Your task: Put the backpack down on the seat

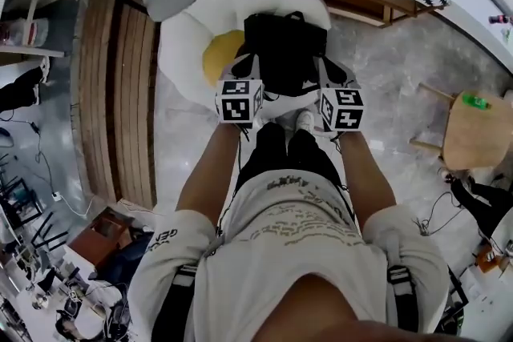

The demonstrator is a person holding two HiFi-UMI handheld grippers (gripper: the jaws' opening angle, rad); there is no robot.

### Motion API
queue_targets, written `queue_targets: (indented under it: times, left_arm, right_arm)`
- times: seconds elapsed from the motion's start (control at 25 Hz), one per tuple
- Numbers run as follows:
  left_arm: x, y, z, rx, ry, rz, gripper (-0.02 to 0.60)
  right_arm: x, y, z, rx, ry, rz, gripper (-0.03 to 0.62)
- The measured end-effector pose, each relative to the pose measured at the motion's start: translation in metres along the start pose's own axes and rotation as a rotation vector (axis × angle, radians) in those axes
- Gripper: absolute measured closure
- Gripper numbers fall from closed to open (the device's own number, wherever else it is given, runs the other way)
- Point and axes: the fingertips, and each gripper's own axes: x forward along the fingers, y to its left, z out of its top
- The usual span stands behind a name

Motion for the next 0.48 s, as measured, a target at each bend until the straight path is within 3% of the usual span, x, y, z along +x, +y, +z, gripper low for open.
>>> queue_targets:
  times: [0.2,0.48]
  left_arm:
    - [-0.047,-0.016,0.060,0.072,-0.146,0.062,0.561]
    - [-0.114,-0.033,0.139,0.083,-0.303,0.114,0.561]
  right_arm:
    - [-0.033,0.025,0.060,-0.064,-0.127,0.060,0.568]
    - [-0.094,0.046,0.159,-0.009,-0.341,0.128,0.568]
